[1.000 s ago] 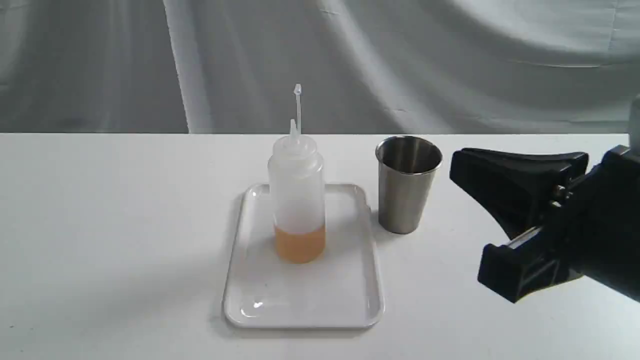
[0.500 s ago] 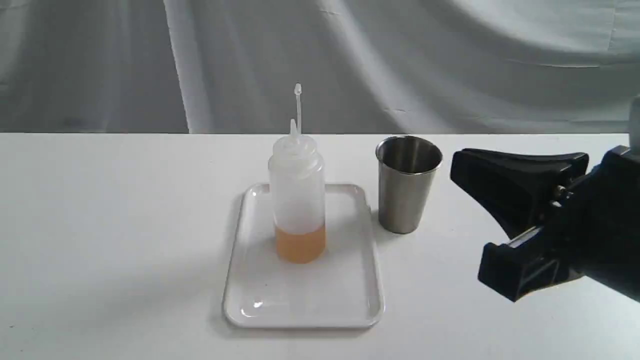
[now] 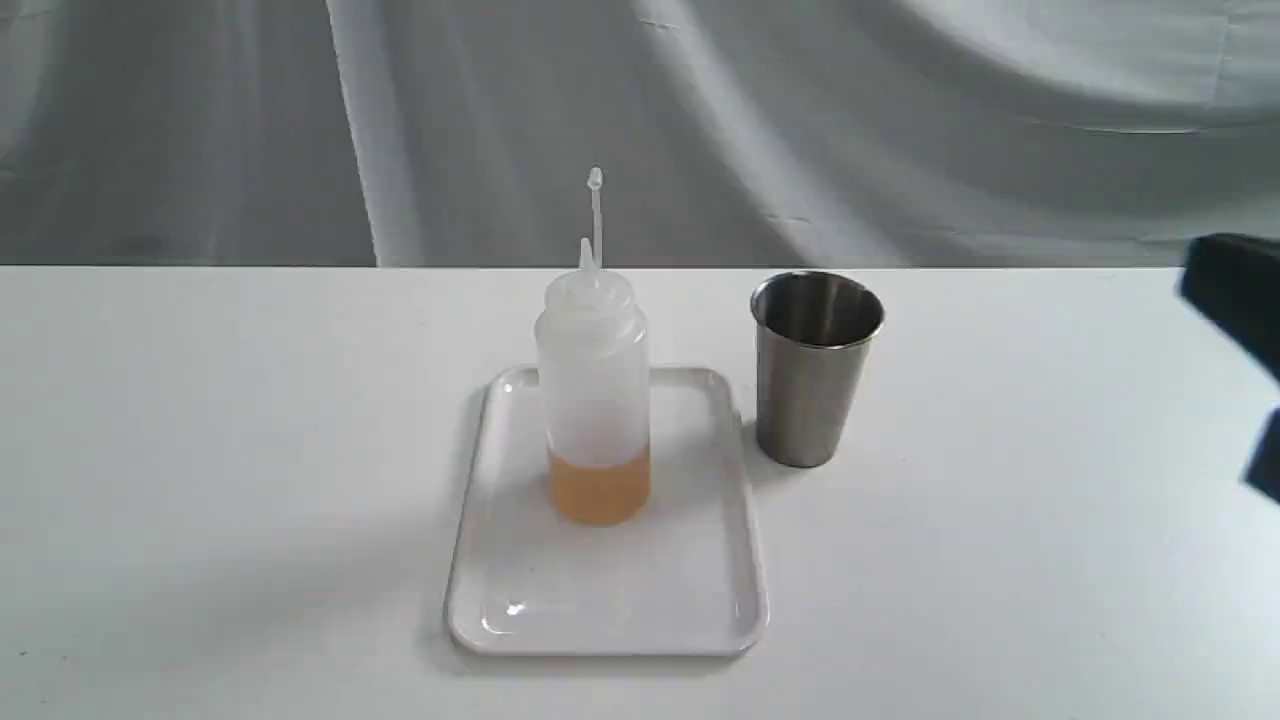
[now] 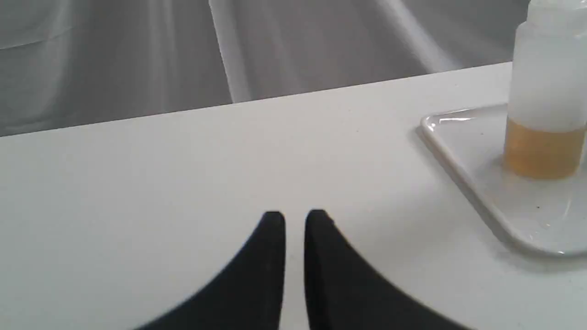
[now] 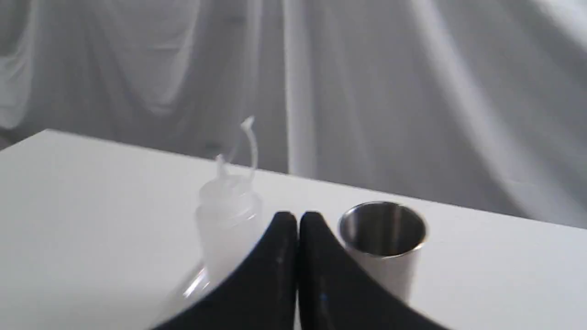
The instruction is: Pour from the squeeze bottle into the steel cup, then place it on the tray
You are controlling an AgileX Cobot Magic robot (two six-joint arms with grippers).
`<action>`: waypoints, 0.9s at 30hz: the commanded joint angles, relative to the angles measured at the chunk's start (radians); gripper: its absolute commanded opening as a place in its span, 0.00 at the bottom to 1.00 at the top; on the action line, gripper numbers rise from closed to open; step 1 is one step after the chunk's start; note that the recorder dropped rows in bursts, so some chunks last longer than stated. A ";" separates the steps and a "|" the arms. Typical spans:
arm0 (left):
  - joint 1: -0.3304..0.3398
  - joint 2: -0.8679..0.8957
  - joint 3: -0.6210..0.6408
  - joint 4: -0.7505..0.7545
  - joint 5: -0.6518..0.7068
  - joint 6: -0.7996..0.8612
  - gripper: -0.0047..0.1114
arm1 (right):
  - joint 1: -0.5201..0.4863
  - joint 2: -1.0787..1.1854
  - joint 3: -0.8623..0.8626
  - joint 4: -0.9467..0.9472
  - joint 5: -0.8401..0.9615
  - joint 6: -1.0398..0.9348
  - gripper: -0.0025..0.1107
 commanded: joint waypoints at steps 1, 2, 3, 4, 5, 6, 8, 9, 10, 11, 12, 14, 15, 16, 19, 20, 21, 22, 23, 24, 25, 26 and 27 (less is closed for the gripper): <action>-0.003 -0.005 0.004 0.001 -0.007 -0.002 0.11 | -0.121 -0.102 0.036 0.007 0.025 0.006 0.02; -0.003 -0.005 0.004 0.001 -0.007 -0.002 0.11 | -0.156 -0.130 0.053 0.014 0.025 0.007 0.02; -0.003 -0.005 0.004 0.001 -0.007 -0.002 0.11 | -0.189 -0.157 0.071 0.025 0.025 0.007 0.02; -0.003 -0.005 0.004 0.001 -0.007 -0.002 0.11 | -0.221 -0.182 0.092 0.040 0.025 0.008 0.02; -0.003 -0.005 0.004 0.001 -0.007 -0.002 0.11 | -0.239 -0.198 0.109 0.045 0.025 0.014 0.02; -0.003 -0.005 0.004 0.001 -0.007 -0.002 0.11 | -0.275 -0.229 0.133 0.064 0.025 0.021 0.02; -0.003 -0.005 0.004 0.001 -0.007 -0.002 0.11 | -0.323 -0.268 0.176 0.089 0.025 0.030 0.02; -0.003 -0.005 0.004 0.001 -0.007 -0.002 0.11 | -0.346 -0.296 0.205 0.102 0.025 0.030 0.02; -0.003 -0.005 0.004 0.001 -0.007 -0.002 0.11 | -0.367 -0.314 0.224 0.110 0.023 0.030 0.02; -0.003 -0.005 0.004 0.001 -0.007 -0.002 0.11 | -0.385 -0.336 0.247 0.110 0.023 0.030 0.02; -0.003 -0.005 0.004 0.001 -0.007 -0.002 0.11 | -0.402 -0.357 0.270 0.110 0.023 0.030 0.02; -0.003 -0.005 0.004 0.001 -0.007 -0.002 0.11 | -0.425 -0.390 0.306 0.110 0.021 0.031 0.02; -0.003 -0.005 0.004 0.001 -0.007 -0.002 0.11 | -0.435 -0.409 0.324 0.110 0.021 0.031 0.02; -0.003 -0.005 0.004 0.001 -0.007 -0.002 0.11 | -0.444 -0.433 0.340 0.110 0.021 0.031 0.02; -0.003 -0.005 0.004 0.001 -0.007 -0.002 0.11 | -0.453 -0.483 0.386 0.110 0.021 0.031 0.02; -0.003 -0.005 0.004 0.001 -0.007 -0.002 0.11 | -0.453 -0.500 0.398 0.110 0.021 0.031 0.02; -0.003 -0.005 0.004 0.001 -0.007 -0.002 0.11 | -0.453 -0.516 0.413 0.110 0.021 0.034 0.02; -0.003 -0.005 0.004 0.001 -0.007 -0.002 0.11 | -0.453 -0.531 0.431 0.110 0.021 0.034 0.02; -0.003 -0.005 0.004 0.001 -0.007 -0.002 0.11 | -0.453 -0.545 0.443 0.110 0.021 0.034 0.02; -0.003 -0.005 0.004 0.001 -0.007 -0.002 0.11 | -0.453 -0.555 0.455 0.110 0.021 0.034 0.02; -0.003 -0.005 0.004 0.001 -0.007 -0.002 0.11 | -0.453 -0.570 0.472 0.110 0.021 0.034 0.02; -0.003 -0.005 0.004 0.001 -0.007 -0.002 0.11 | -0.453 -0.577 0.483 0.110 0.021 0.034 0.02; -0.003 -0.005 0.004 0.001 -0.007 -0.002 0.11 | -0.453 -0.590 0.497 0.110 0.021 0.034 0.02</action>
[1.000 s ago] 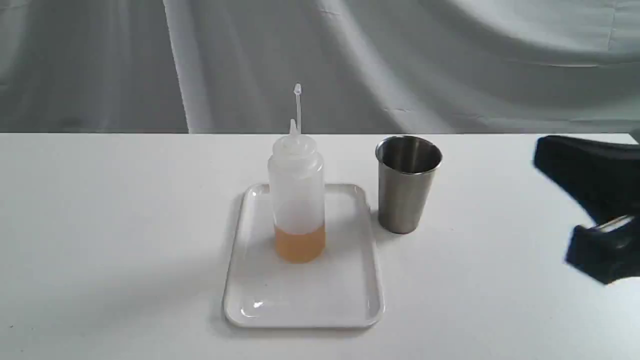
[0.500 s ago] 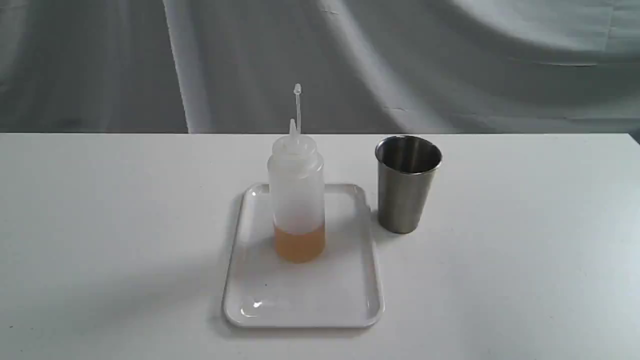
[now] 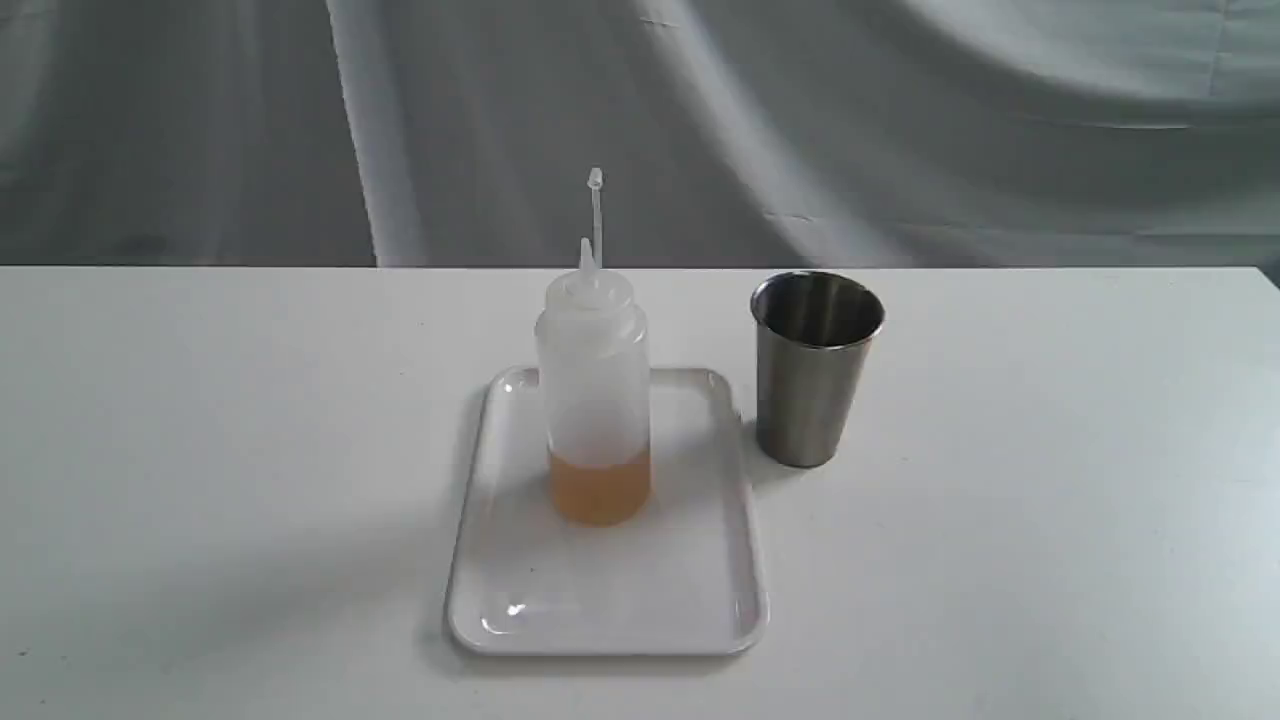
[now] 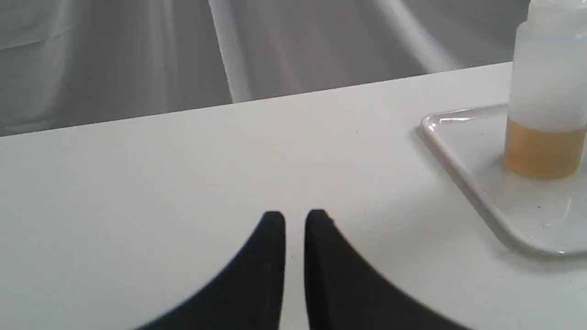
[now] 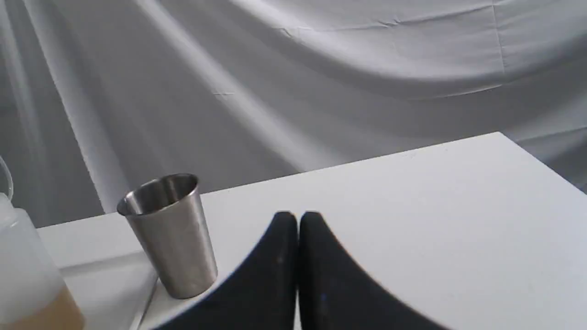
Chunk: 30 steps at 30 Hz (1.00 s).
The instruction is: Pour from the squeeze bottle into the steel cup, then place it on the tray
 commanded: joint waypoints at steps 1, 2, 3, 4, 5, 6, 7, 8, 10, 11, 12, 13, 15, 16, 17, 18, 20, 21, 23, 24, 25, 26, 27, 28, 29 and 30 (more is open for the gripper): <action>-0.003 -0.005 0.004 0.001 -0.007 -0.002 0.11 | -0.007 -0.038 0.035 0.007 -0.001 0.006 0.02; -0.003 -0.005 0.004 0.001 -0.007 -0.002 0.11 | -0.007 -0.049 0.035 0.007 -0.001 0.006 0.02; -0.003 -0.005 0.004 0.001 -0.007 -0.002 0.11 | -0.007 -0.062 0.035 0.007 0.018 0.006 0.02; -0.003 -0.005 0.004 0.001 -0.007 -0.002 0.11 | -0.007 -0.075 0.035 0.007 0.050 0.004 0.02; -0.003 -0.005 0.004 0.001 -0.007 -0.002 0.11 | -0.007 -0.089 0.035 0.007 0.065 0.001 0.02; -0.003 -0.005 0.004 0.001 -0.007 -0.002 0.11 | -0.007 -0.102 0.035 -0.001 0.085 0.001 0.02; -0.003 -0.005 0.004 0.001 -0.007 -0.002 0.11 | -0.007 -0.114 0.035 -0.003 0.103 0.001 0.02; -0.003 -0.005 0.004 0.001 -0.007 -0.002 0.11 | -0.007 -0.128 0.035 -0.003 0.124 -0.007 0.02; -0.003 -0.005 0.004 0.001 -0.007 -0.002 0.11 | -0.013 -0.146 0.035 -0.003 0.170 -0.014 0.02; -0.003 -0.005 0.004 0.001 -0.007 -0.002 0.11 | -0.015 -0.146 0.035 -0.003 0.189 -0.014 0.02; -0.003 -0.005 0.004 0.001 -0.007 -0.002 0.11 | -0.024 -0.146 0.035 -0.003 0.209 -0.018 0.02; -0.003 -0.005 0.004 0.001 -0.007 -0.002 0.11 | -0.026 -0.146 0.035 -0.003 0.230 -0.021 0.02; -0.003 -0.005 0.004 0.001 -0.007 -0.002 0.11 | -0.026 -0.146 0.035 -0.011 0.258 -0.023 0.02; -0.003 -0.005 0.004 0.001 -0.007 -0.002 0.11 | -0.026 -0.146 0.035 -0.016 0.274 -0.023 0.02; -0.003 -0.005 0.004 0.001 -0.007 -0.002 0.11 | -0.026 -0.146 0.035 -0.022 0.288 -0.024 0.02; -0.003 -0.005 0.004 0.001 -0.007 -0.002 0.11 | -0.026 -0.146 0.035 -0.027 0.298 -0.024 0.02; -0.003 -0.005 0.004 0.001 -0.007 -0.002 0.11 | -0.026 -0.146 0.035 -0.051 0.311 -0.026 0.02; -0.003 -0.005 0.004 0.001 -0.007 -0.002 0.11 | -0.026 -0.146 0.035 -0.065 0.311 -0.026 0.02; -0.003 -0.005 0.004 0.001 -0.007 -0.002 0.11 | -0.026 -0.146 0.035 -0.075 0.309 -0.026 0.02; -0.003 -0.005 0.004 0.001 -0.007 -0.002 0.11 | -0.026 -0.146 0.035 -0.075 0.309 -0.026 0.02; -0.003 -0.005 0.004 0.001 -0.007 -0.002 0.11 | -0.026 -0.146 0.035 -0.075 0.309 -0.026 0.02; -0.003 -0.005 0.004 0.001 -0.007 -0.002 0.11 | -0.024 -0.146 0.035 -0.075 0.309 -0.026 0.02; -0.003 -0.005 0.004 0.001 -0.007 -0.002 0.11 | -0.024 -0.146 0.035 -0.073 0.311 -0.026 0.02; -0.003 -0.005 0.004 0.001 -0.007 -0.002 0.11 | -0.024 -0.146 0.035 -0.071 0.313 -0.026 0.02; -0.003 -0.005 0.004 0.001 -0.007 -0.002 0.11 | -0.024 -0.146 0.035 -0.072 0.315 -0.026 0.02; -0.003 -0.005 0.004 0.001 -0.007 -0.002 0.11 | -0.024 -0.146 0.035 -0.072 0.318 -0.026 0.02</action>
